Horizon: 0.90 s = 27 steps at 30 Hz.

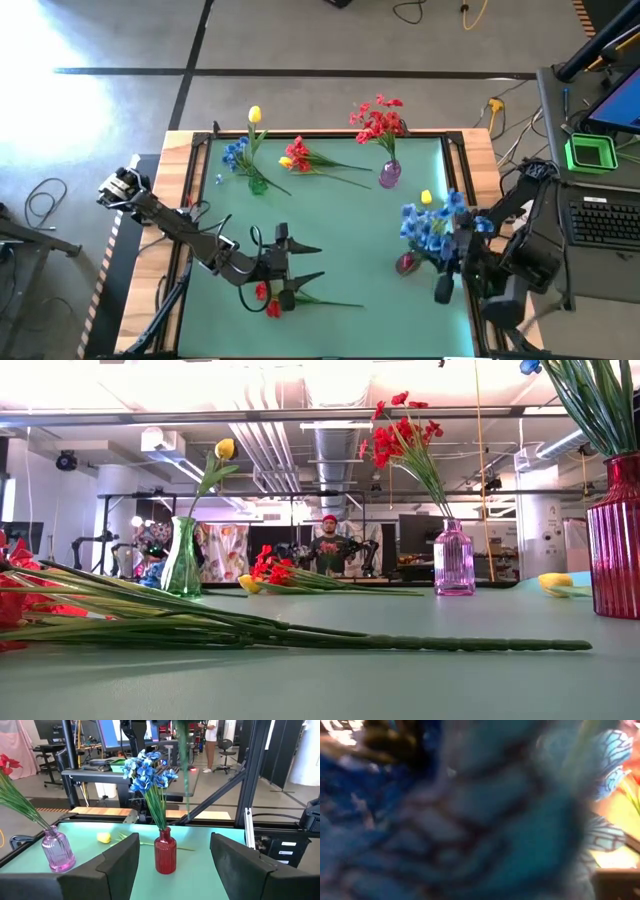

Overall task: Sort flowers into vase by color
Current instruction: Put the bottom blue flower into the red vase

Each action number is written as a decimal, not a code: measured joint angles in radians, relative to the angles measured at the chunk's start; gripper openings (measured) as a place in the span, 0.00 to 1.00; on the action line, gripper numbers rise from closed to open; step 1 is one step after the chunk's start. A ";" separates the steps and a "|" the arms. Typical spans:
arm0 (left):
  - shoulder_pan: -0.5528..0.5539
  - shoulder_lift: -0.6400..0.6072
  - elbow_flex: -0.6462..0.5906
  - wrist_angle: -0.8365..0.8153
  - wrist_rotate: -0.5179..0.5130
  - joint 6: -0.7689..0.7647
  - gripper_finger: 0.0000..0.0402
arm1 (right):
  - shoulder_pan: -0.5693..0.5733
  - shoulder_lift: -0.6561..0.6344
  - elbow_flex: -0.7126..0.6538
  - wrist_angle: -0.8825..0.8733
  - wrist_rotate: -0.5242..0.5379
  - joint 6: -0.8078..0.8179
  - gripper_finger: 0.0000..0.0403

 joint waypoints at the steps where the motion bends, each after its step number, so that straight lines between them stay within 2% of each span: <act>1: 0.000 0.000 0.000 0.000 0.000 0.000 0.57 | 0.004 0.000 -0.009 -0.036 0.003 0.052 0.04; 4: 0.000 -0.003 0.000 0.000 -0.003 0.005 0.57 | 0.022 0.002 -0.034 -0.079 0.012 0.129 0.04; 10: 0.000 -0.025 0.000 -0.005 -0.074 0.010 0.57 | 0.068 -0.005 -0.053 -0.080 0.018 0.187 0.04; 15: 0.000 -0.050 0.000 -0.007 -0.089 0.040 0.57 | 0.100 -0.017 -0.053 -0.114 -0.053 0.203 0.04; 18: 0.000 -0.056 0.000 -0.006 -0.089 0.051 0.57 | 0.125 -0.020 -0.053 -0.200 -0.053 0.255 0.04; 22: 0.000 -0.055 0.000 -0.008 -0.089 0.054 0.57 | 0.152 -0.024 -0.063 -0.293 0.012 0.377 0.04; 27: 0.000 -0.055 0.000 -0.016 -0.089 0.054 0.57 | 0.163 -0.025 -0.102 -0.291 0.079 0.377 0.04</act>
